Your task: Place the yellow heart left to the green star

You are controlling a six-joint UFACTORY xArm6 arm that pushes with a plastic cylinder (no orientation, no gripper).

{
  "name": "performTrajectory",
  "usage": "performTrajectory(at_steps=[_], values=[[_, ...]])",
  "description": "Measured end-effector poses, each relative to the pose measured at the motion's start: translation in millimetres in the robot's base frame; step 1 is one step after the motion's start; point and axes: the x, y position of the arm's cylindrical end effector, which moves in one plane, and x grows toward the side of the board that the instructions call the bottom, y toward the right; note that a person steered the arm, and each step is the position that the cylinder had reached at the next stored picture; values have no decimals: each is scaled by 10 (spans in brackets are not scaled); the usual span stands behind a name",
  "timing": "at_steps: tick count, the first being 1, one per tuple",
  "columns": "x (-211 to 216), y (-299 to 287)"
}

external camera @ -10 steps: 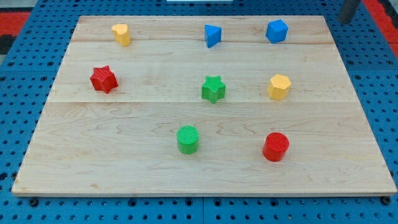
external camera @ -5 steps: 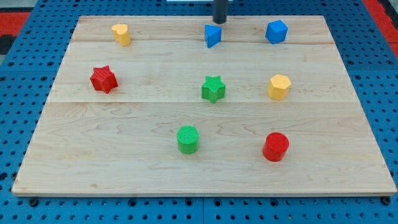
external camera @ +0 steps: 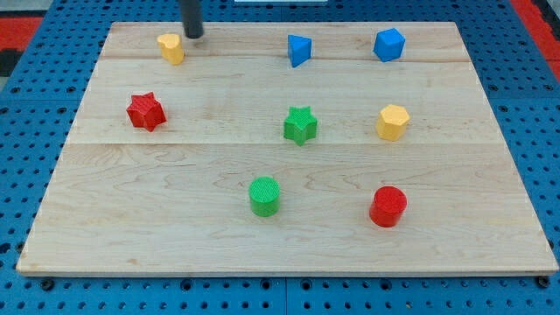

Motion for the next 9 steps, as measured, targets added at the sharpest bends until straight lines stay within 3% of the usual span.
performTrajectory(at_steps=[5, 6, 7, 8, 9], values=[[115, -370], [372, -396], [635, 109], [1359, 339], [1468, -94]])
